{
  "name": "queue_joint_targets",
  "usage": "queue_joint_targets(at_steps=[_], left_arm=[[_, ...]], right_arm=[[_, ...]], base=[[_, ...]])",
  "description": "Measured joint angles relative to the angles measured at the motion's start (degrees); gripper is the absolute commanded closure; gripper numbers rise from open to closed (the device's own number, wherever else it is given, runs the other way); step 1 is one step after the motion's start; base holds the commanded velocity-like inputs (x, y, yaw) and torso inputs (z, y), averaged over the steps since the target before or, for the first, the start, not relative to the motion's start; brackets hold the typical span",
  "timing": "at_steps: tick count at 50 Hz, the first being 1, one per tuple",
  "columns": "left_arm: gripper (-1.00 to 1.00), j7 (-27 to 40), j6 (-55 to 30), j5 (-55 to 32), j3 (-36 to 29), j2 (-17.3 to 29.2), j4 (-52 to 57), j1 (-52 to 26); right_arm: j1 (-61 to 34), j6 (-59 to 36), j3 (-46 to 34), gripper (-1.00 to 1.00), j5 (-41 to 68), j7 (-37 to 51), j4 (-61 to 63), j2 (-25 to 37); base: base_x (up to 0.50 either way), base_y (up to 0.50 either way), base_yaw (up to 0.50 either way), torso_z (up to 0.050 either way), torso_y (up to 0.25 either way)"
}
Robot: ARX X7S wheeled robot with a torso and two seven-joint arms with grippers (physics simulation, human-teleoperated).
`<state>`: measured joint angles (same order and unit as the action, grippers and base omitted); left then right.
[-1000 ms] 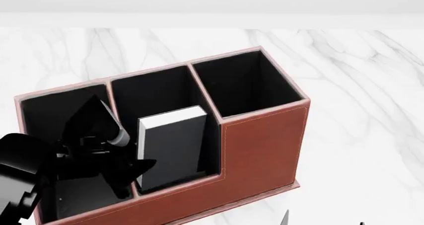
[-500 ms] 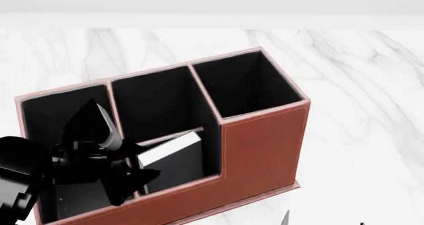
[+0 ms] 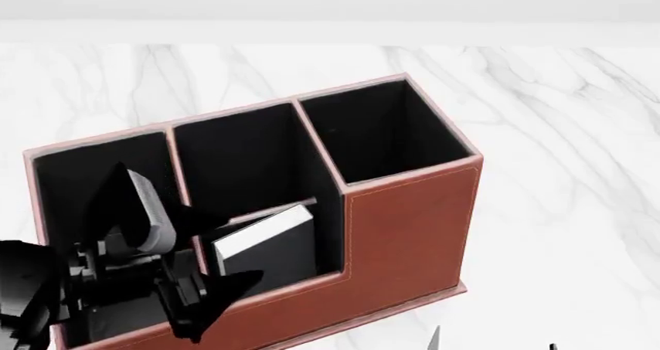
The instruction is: Pick up the book and place it in the back compartment of the caddy.
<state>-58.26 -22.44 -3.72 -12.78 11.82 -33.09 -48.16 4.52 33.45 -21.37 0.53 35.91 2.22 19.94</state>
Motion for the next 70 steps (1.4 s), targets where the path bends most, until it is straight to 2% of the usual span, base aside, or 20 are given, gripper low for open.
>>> queue_joint_targets(at_steps=[12, 24, 44, 57, 70], left_arm=[[-1.0, 2.47, -13.1, -2.67, 4.63, 3.08, 32.76, 13.99], [-1.0, 4.25, -19.96, -4.26, 7.02, 5.05, 52.25, 22.08], [-1.0, 6.02, -27.72, -5.75, 8.56, 6.83, 66.33, 23.71], [-1.0, 6.85, -34.87, -6.19, 7.87, 8.11, 72.17, 18.84], [-1.0, 7.36, -39.89, -6.46, 7.5, 8.93, 73.14, 12.99]], right_arm=[[-0.39, -1.63, -0.13, -1.0, 0.1, 0.06, 1.87, 0.07], [-0.28, -5.74, 0.45, -1.0, -0.53, 0.53, 8.24, 0.8], [-1.08, -16.34, 2.07, -1.0, -2.88, 0.91, 22.24, 2.36], [-2.94, -24.81, 3.04, -1.0, -5.32, 0.32, 31.35, 3.16], [-6.03, -33.17, 4.2, -1.0, -7.21, -0.6, 39.6, 3.25]], base=[[0.0, 0.0, 0.0, 0.0, 0.0], [0.0, 0.0, 0.0, 0.0, 0.0], [0.0, 0.0, 0.0, 0.0, 0.0], [0.0, 0.0, 0.0, 0.0, 0.0], [0.0, 0.0, 0.0, 0.0, 0.0]])
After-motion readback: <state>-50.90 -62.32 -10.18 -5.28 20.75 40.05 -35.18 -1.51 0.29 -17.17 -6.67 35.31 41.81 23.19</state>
